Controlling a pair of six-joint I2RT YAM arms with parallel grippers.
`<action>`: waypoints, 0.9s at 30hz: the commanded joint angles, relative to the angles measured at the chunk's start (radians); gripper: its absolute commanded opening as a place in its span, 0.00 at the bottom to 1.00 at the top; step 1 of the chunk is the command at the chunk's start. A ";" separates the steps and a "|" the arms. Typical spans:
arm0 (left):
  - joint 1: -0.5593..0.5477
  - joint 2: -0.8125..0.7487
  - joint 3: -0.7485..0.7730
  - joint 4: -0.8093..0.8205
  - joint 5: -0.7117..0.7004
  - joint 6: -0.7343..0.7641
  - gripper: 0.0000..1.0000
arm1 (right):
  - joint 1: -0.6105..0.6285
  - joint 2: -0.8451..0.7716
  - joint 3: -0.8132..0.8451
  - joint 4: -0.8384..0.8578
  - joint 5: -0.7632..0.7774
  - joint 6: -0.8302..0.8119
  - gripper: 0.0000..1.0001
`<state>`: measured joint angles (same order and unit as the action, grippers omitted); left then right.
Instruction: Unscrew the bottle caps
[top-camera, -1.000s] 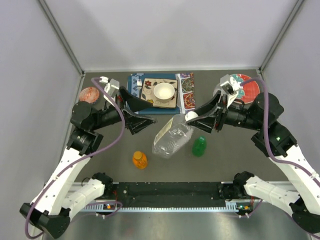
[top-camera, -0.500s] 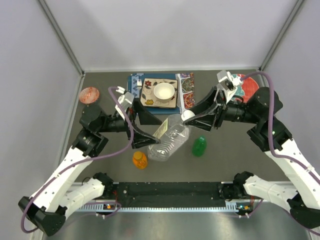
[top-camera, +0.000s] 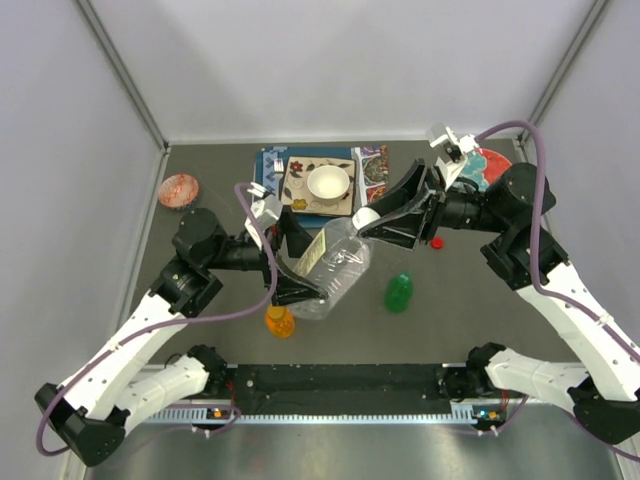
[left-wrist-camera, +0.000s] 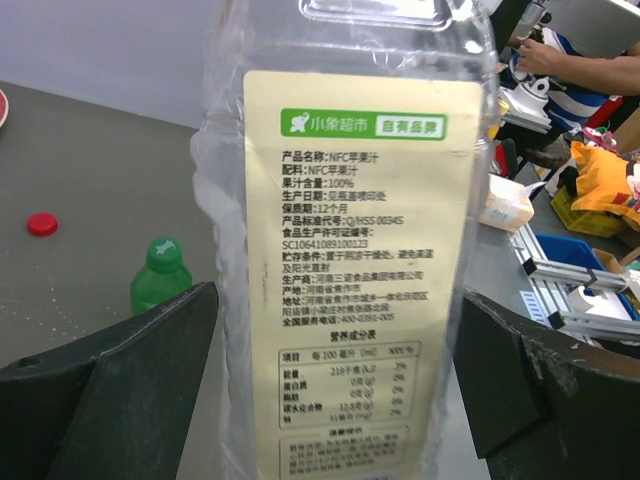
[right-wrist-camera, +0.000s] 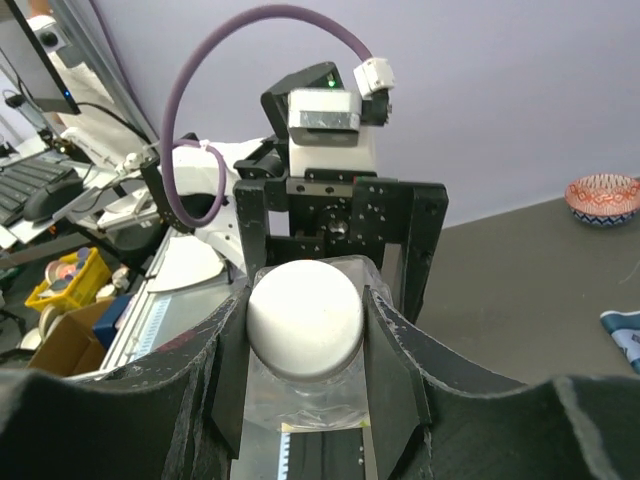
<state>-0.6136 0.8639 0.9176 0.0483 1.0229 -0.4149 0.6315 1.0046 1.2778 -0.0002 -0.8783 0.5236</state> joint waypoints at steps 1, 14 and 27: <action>-0.024 0.020 -0.003 0.031 -0.024 0.031 0.99 | -0.006 0.003 0.029 0.123 -0.019 0.050 0.00; -0.038 0.038 -0.011 0.019 -0.093 0.086 0.54 | 0.002 -0.026 -0.003 0.002 0.030 -0.025 0.00; -0.224 0.018 0.063 -0.186 -0.677 0.373 0.39 | 0.000 -0.021 0.147 -0.254 0.556 0.024 0.86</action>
<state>-0.7692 0.9012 0.9218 -0.1322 0.6453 -0.1551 0.6327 0.9897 1.3468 -0.2020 -0.5632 0.4927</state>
